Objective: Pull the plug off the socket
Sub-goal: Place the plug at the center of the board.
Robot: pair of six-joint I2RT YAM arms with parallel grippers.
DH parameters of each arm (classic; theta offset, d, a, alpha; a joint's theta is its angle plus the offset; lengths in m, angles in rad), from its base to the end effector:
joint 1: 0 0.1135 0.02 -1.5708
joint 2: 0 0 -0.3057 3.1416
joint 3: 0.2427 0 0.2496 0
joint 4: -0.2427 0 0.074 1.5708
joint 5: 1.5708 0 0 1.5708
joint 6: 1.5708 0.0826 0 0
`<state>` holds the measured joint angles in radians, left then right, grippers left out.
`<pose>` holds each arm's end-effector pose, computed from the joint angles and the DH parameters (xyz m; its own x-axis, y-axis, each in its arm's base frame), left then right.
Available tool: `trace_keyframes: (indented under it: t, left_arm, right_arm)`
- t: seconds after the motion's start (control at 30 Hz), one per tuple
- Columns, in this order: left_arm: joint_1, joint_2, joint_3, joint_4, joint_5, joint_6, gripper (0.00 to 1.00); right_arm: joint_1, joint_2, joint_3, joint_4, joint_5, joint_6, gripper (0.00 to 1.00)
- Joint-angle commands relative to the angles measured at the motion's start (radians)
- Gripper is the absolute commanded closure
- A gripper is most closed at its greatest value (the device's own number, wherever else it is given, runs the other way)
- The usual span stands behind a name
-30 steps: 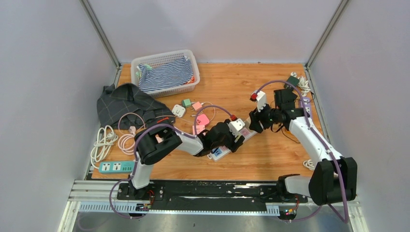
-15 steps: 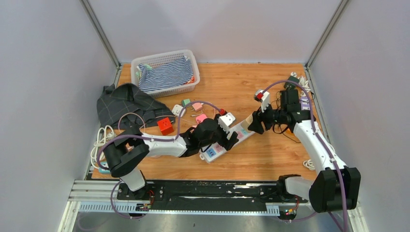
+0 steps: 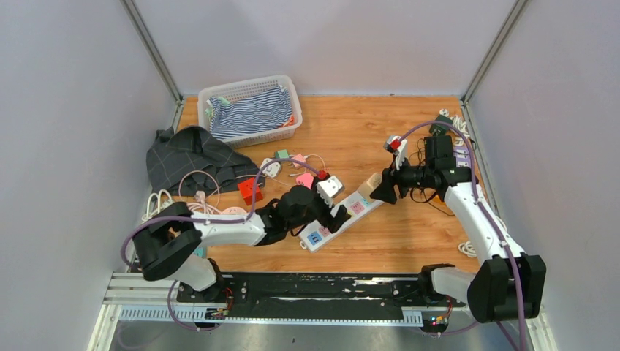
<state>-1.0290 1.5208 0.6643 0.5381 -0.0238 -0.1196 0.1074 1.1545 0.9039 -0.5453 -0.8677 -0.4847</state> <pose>0.1860 -0.3053 0.2260 -0.2611 0.2025 -0.9438 0.8196 0.5631 -0.1059 0.2270 0.0878 0.3001 -0.3490 -0.3406 -0.8730 -0.8618 0.4825 0.1563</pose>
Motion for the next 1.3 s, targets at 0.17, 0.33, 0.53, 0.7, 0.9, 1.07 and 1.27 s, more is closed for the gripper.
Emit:
trace_keyframes:
  t: [0.17,0.33,0.53,0.7,0.9,1.07,1.27]
  left_arm:
    - [0.000,-0.311,-0.308,0.454,0.007,0.168,0.03]
    - [-0.002,-0.239,-0.518,1.004,0.014,0.283,0.00]
    - [-0.011,-0.135,-0.456,0.990,0.105,0.304,0.00]
    - [-0.027,-0.033,-0.373,0.987,0.092,0.366,0.00]
    - [-0.064,0.093,-0.272,0.987,0.059,0.426,0.00]
    - [-0.095,0.177,-0.206,0.986,-0.042,0.462,0.01]
    - [-0.116,0.238,-0.166,0.986,-0.127,0.491,0.06]
  right_arm:
    - [-0.017,0.016,-0.032,0.064,-0.318,0.101,1.00]
    - [-0.013,0.027,-0.096,0.207,-0.433,0.223,1.00]
    - [-0.001,0.047,-0.113,0.251,-0.473,0.260,1.00]
    - [0.013,0.066,-0.119,0.263,-0.484,0.270,1.00]
    - [0.030,0.074,-0.119,0.266,-0.474,0.274,1.00]
    - [0.037,0.080,-0.117,0.268,-0.461,0.279,1.00]
    - [0.047,0.086,-0.115,0.267,-0.455,0.284,1.00]
